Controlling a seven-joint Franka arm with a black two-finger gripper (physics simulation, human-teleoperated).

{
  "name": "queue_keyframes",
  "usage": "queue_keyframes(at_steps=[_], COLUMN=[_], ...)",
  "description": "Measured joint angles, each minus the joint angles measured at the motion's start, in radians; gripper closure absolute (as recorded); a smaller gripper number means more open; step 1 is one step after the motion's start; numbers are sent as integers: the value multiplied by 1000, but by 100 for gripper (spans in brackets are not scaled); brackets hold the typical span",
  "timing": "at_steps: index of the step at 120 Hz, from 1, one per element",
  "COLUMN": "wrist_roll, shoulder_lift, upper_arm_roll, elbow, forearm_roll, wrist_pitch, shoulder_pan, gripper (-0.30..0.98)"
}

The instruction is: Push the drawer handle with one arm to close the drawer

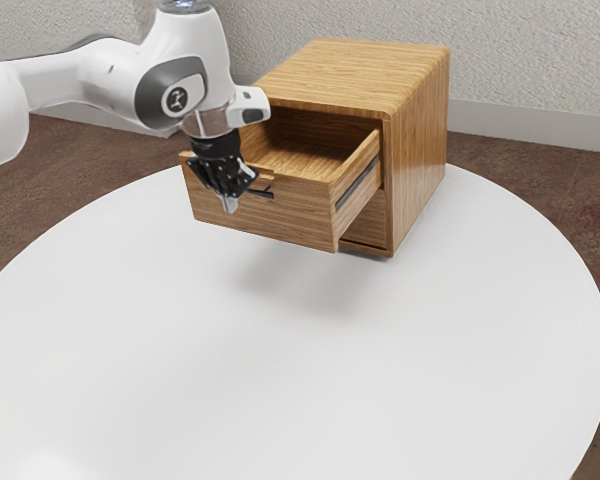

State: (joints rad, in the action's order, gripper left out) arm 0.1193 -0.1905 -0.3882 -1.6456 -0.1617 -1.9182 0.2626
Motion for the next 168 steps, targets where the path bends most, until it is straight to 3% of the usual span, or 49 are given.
queue_keyframes(at_steps=[88,168], wrist_roll=[30,44], shoulder_lift=[-149,-363], upper_arm_roll=[7,10], elbow=[173,496], forearm_roll=[-57,-128], wrist_pitch=[-2,90], shoulder_pan=[-29,-92], gripper=[78,79])
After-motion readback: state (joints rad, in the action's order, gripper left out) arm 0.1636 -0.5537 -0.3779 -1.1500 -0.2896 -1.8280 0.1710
